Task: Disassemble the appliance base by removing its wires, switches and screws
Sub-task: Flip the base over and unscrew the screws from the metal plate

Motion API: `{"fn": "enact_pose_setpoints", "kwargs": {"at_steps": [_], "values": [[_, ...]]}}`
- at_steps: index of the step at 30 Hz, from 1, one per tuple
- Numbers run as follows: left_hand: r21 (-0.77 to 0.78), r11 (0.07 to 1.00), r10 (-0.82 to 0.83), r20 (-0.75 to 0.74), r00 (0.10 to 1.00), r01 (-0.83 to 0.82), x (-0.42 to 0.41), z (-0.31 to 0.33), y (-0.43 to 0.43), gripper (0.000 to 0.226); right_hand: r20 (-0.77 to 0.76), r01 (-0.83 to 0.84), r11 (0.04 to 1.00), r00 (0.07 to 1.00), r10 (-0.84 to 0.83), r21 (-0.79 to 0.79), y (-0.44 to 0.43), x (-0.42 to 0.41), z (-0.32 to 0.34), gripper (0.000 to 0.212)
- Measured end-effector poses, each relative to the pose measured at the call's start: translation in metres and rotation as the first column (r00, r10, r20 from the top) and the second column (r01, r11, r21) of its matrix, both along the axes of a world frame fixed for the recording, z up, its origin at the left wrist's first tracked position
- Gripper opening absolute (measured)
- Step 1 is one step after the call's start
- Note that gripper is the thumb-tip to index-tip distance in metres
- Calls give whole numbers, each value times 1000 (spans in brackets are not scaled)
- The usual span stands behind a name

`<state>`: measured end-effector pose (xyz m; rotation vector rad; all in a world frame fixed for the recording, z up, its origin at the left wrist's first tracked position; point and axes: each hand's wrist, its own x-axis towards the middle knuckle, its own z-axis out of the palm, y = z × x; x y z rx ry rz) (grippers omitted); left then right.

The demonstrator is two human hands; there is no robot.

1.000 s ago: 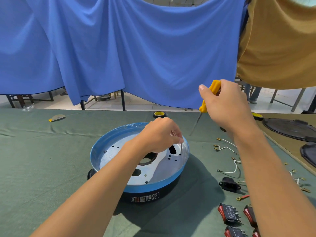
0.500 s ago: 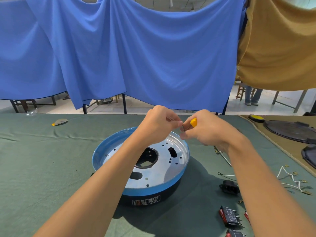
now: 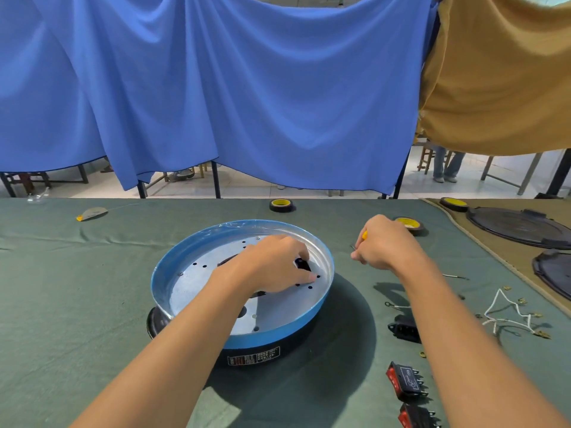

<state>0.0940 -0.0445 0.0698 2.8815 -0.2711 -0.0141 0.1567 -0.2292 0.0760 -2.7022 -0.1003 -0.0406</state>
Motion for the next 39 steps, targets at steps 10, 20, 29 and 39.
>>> {"fn": "enact_pose_setpoints", "kwargs": {"at_steps": [10, 20, 29, 39], "values": [[19, 1000, -9, 4, 1000, 9, -5, -1, 0, 39, 12, 98, 980, 995, -98, -173, 9, 3, -32, 25], [48, 997, -51, -113, 992, 57, -8, 0, 6, 44, -50, 18, 992, 998, -24, -126, 6, 2, -14, 26], [100, 994, -15, -219, 976, 38, -23, 12, 5, 53, 46, -129, 991, 991, 128, 20, 42, -21, 5, 27], [49, 998, -14, -272, 962, 28, -40, 26, 9, 79, -172, -292, 952, 946, 275, -85, 48, -38, 15, 30]]}}
